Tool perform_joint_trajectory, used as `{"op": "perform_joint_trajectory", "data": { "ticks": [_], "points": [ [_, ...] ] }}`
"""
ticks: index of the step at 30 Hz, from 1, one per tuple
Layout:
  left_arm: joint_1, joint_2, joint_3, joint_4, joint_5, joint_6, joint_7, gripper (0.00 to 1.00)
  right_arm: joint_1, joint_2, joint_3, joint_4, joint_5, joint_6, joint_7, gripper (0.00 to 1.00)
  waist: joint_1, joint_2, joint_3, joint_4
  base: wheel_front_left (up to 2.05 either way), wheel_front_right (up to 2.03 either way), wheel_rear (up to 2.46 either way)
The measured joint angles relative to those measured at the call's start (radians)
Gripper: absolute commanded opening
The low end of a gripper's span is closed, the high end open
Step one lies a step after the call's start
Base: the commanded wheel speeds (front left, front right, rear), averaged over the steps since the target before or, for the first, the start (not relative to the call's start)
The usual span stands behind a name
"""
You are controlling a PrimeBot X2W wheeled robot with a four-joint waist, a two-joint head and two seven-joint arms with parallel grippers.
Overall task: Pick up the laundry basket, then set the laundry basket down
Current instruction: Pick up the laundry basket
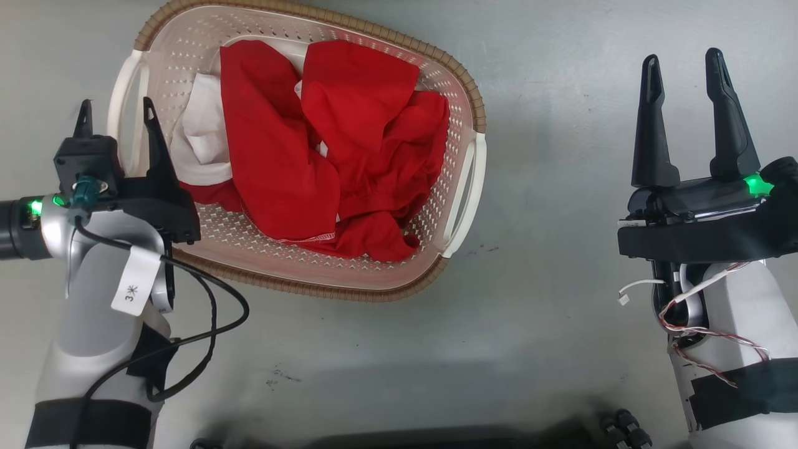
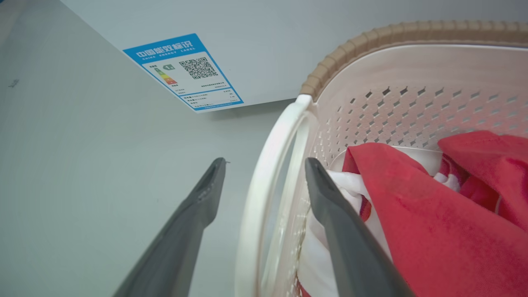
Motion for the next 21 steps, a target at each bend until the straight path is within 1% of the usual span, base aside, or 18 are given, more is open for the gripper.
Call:
{"op": "perform_joint_trajectory", "data": {
  "ticks": [1,2,4,5,7,8,9,10,11,12,13,20,21],
  "points": [
    [-0.004,-0.002,-0.001,0.004,0.002,0.000,0.000,0.95,0.000,0.001,-0.001,0.000,0.000,0.000,0.000,1.00,0.0000,0.0000,0.001,-0.001,0.00,0.00,0.00],
    [-0.010,-0.004,-0.001,0.010,0.005,0.000,0.000,0.84,0.000,0.001,-0.002,0.001,0.000,0.000,0.000,1.00,0.0000,0.0000,0.002,-0.001,0.00,0.00,0.00],
    [-0.016,-0.006,-0.002,0.017,0.008,0.000,0.000,0.53,0.000,0.003,-0.003,0.003,0.000,0.000,0.000,1.00,0.0000,0.0000,0.004,-0.002,0.00,0.00,0.00],
    [-0.018,-0.007,-0.002,0.024,0.010,0.000,0.000,0.48,0.000,0.004,-0.004,0.004,0.000,0.000,0.000,1.00,0.0000,0.0000,0.004,-0.003,0.00,0.00,0.00],
    [-0.021,-0.006,-0.001,0.033,0.012,0.000,-0.003,0.42,0.000,0.006,-0.005,0.008,0.000,0.002,0.000,1.00,0.0000,0.0000,0.004,-0.003,0.00,0.00,0.00],
    [-0.023,-0.004,0.001,0.038,0.012,0.000,-0.003,0.35,-0.001,0.007,-0.005,0.009,0.000,0.002,0.000,1.00,0.0000,0.0000,0.004,-0.003,0.00,0.00,0.00],
    [-0.026,-0.003,0.003,0.045,0.012,0.000,-0.003,0.24,-0.001,0.009,-0.006,0.010,0.000,0.005,0.000,1.00,0.0000,0.0000,0.004,-0.004,0.00,0.00,0.00],
    [-0.029,-0.002,0.005,0.052,0.012,0.000,-0.003,0.16,-0.002,0.010,-0.006,0.010,0.000,0.005,0.000,1.00,0.0000,0.0000,0.004,-0.004,0.00,0.00,0.00],
    [-0.030,0.000,0.005,0.056,0.013,0.000,-0.004,0.16,-0.002,0.011,-0.007,0.011,0.000,0.006,0.000,1.00,0.0000,0.0000,0.003,-0.005,0.00,0.00,0.00],
    [-0.030,0.000,0.006,0.059,0.015,0.000,-0.004,0.11,-0.003,0.011,-0.008,0.013,0.000,0.008,0.000,1.00,0.0000,0.0000,0.003,-0.006,0.00,0.00,0.00],
    [-0.030,-0.002,0.006,0.061,0.015,0.000,-0.004,0.01,-0.004,0.011,-0.009,0.014,0.000,0.009,0.000,1.00,0.0000,0.0000,0.002,-0.006,0.00,0.00,0.00],
    [-0.030,-0.006,0.006,0.086,0.015,0.000,-0.004,0.00,-0.009,0.015,-0.013,0.034,0.000,0.009,0.000,1.00,-0.0001,0.0000,-0.009,-0.008,0.00,0.00,0.00],
    [-0.028,-0.015,0.002,0.091,0.015,0.000,-0.004,0.00,-0.012,0.016,-0.015,0.037,0.000,0.009,0.000,1.00,-0.0002,0.0000,-0.016,-0.008,0.00,0.00,0.00]
  ]
}}
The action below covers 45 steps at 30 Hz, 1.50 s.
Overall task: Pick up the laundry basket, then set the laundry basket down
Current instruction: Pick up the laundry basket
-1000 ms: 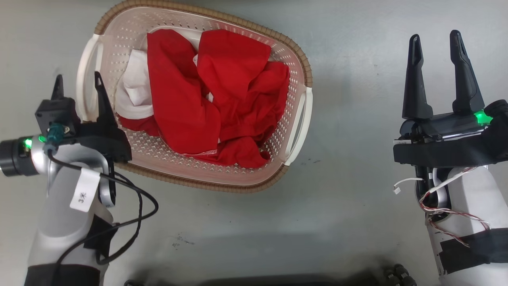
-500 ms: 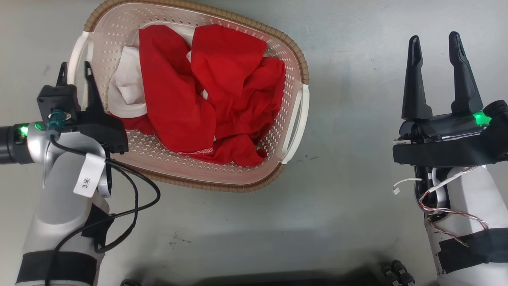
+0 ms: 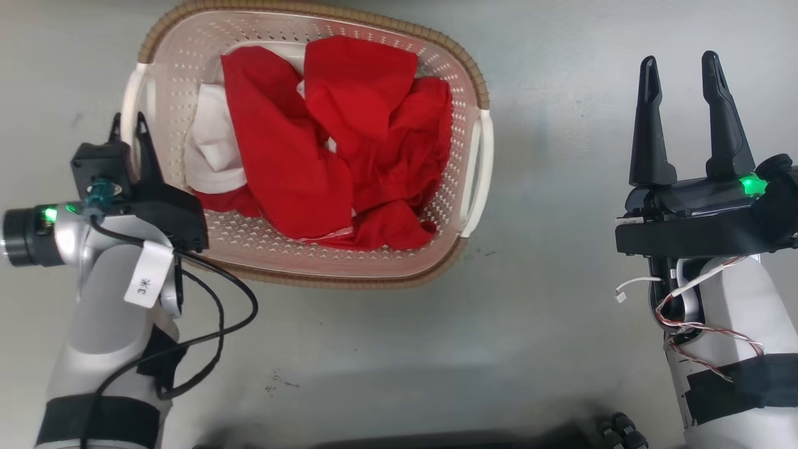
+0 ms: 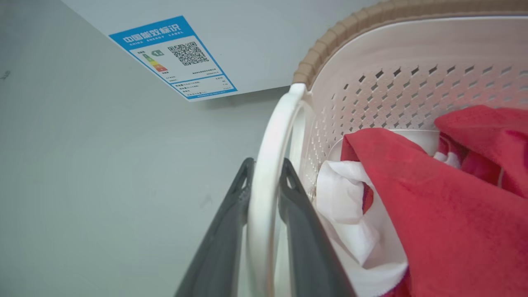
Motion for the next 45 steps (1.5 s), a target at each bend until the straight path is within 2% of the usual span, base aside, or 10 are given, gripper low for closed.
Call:
{"op": "perform_joint_trajectory", "data": {
  "ticks": [8,18,32,45],
  "points": [
    [0.041,-0.029,-0.007,0.013,-0.004,-0.001,0.000,0.00,-0.001,0.005,-0.003,0.023,0.000,0.000,0.000,1.00,0.0000,0.0000,-0.029,0.004,0.00,0.00,0.00],
    [0.106,-0.067,0.015,0.030,-0.059,0.000,0.000,0.00,-0.001,0.008,-0.001,0.047,0.000,0.001,0.000,1.00,0.0000,0.0000,-0.071,0.008,0.00,0.00,0.00],
    [0.108,-0.072,-0.006,0.033,-0.085,0.000,0.000,0.00,-0.005,0.012,0.007,0.055,0.001,0.006,0.000,1.00,0.0000,0.0000,-0.083,-0.010,0.00,0.00,0.00],
    [0.108,-0.068,-0.123,0.038,-0.252,0.002,0.000,0.00,-0.011,0.014,0.033,0.064,0.011,0.009,0.000,1.00,0.0002,-0.0001,-0.080,-0.045,0.00,0.00,0.00]
  ]
}}
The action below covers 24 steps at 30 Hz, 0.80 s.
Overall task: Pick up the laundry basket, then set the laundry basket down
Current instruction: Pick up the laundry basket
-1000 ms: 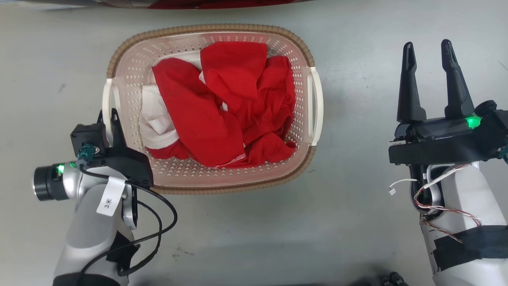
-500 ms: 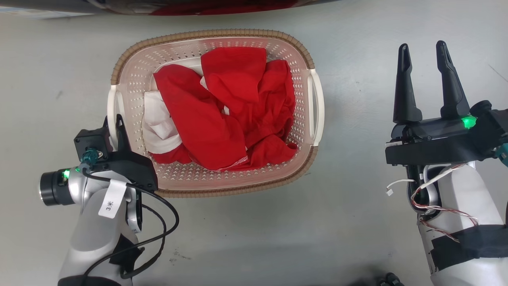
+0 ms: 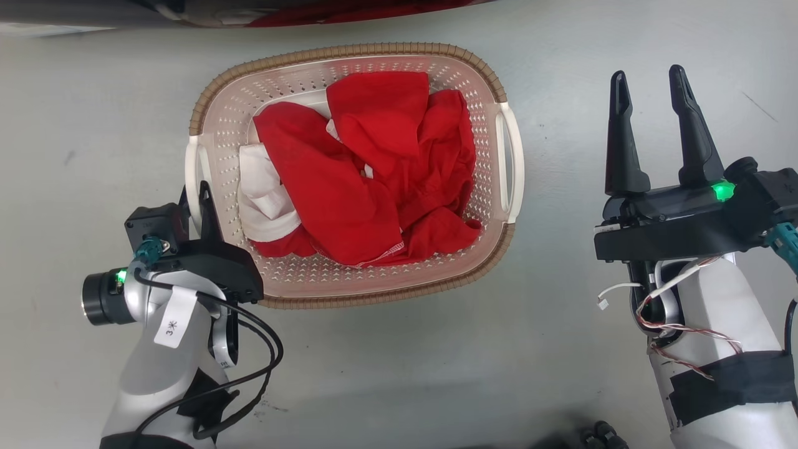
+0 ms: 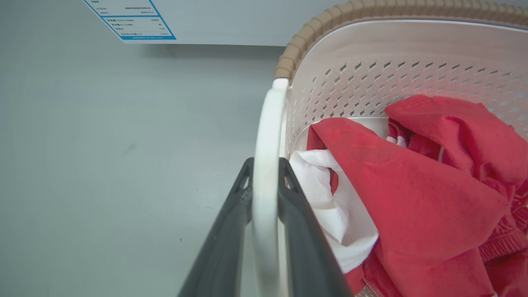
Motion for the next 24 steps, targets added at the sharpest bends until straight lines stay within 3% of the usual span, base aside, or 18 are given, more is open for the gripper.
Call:
{"op": "perform_joint_trajectory", "data": {
  "ticks": [19,20,21,23,24],
  "points": [
    [0.007,-0.006,0.015,0.015,-0.023,0.000,-0.003,0.00,-0.001,0.001,0.002,0.005,0.020,-0.001,0.000,1.00,0.0000,0.0001,-0.010,0.007,0.00,0.00,0.00],
    [0.007,-0.006,0.012,0.015,-0.023,0.000,-0.003,0.11,-0.001,0.001,0.003,0.005,0.021,-0.002,0.000,1.00,0.0000,0.0000,-0.010,0.007,0.00,0.00,0.00],
    [0.007,-0.006,0.009,0.015,-0.023,0.000,-0.003,0.36,-0.001,0.001,0.005,0.005,0.021,-0.005,0.000,1.00,0.0000,0.0000,-0.011,0.008,0.00,0.00,0.00],
    [0.007,-0.005,0.005,0.015,-0.023,0.000,-0.003,1.00,-0.001,0.001,0.006,0.007,0.021,-0.006,0.000,1.00,0.0000,0.0000,-0.012,0.009,0.00,0.00,0.00],
    [0.007,-0.005,0.004,0.015,-0.023,0.000,-0.003,1.00,-0.001,0.001,0.006,0.008,0.023,-0.006,0.000,1.00,0.0001,0.0000,-0.013,0.009,0.00,0.00,0.00]
  ]
}}
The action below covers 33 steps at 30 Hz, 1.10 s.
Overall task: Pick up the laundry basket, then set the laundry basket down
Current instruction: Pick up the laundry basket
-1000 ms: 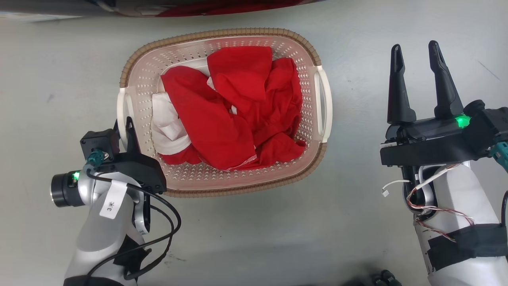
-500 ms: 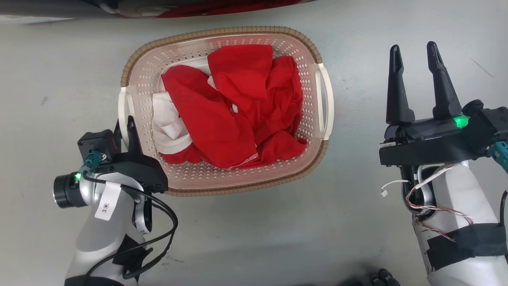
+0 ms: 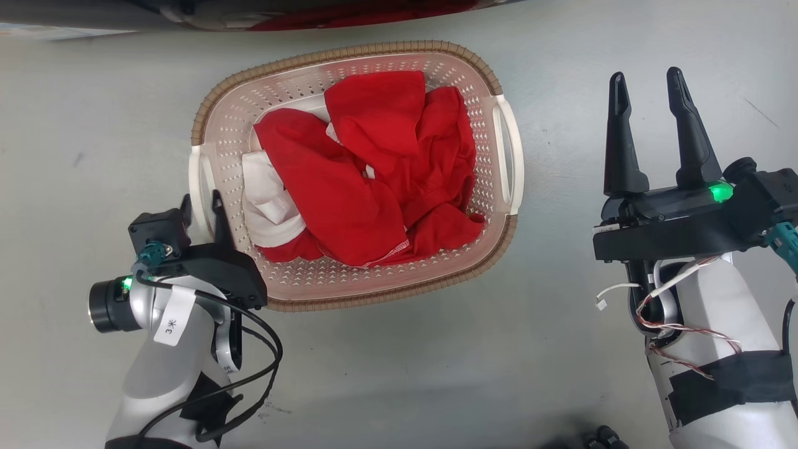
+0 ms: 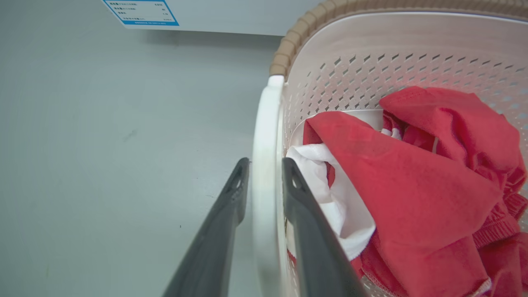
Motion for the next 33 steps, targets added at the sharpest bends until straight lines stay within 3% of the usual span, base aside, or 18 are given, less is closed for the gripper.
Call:
{"op": "perform_joint_trajectory", "data": {
  "ticks": [17,33],
  "points": [
    [-0.004,0.000,0.020,-0.036,0.064,0.000,0.000,1.00,0.000,0.000,-0.013,0.001,0.003,-0.004,0.000,1.00,0.0000,0.0000,-0.008,0.010,0.00,0.00,0.00],
    [0.047,0.000,-0.035,-0.239,0.093,0.000,0.000,1.00,0.027,0.000,-0.010,0.043,-0.025,-0.003,0.000,1.00,-0.0001,0.0000,-0.106,0.020,0.00,0.00,0.00]
  ]
}}
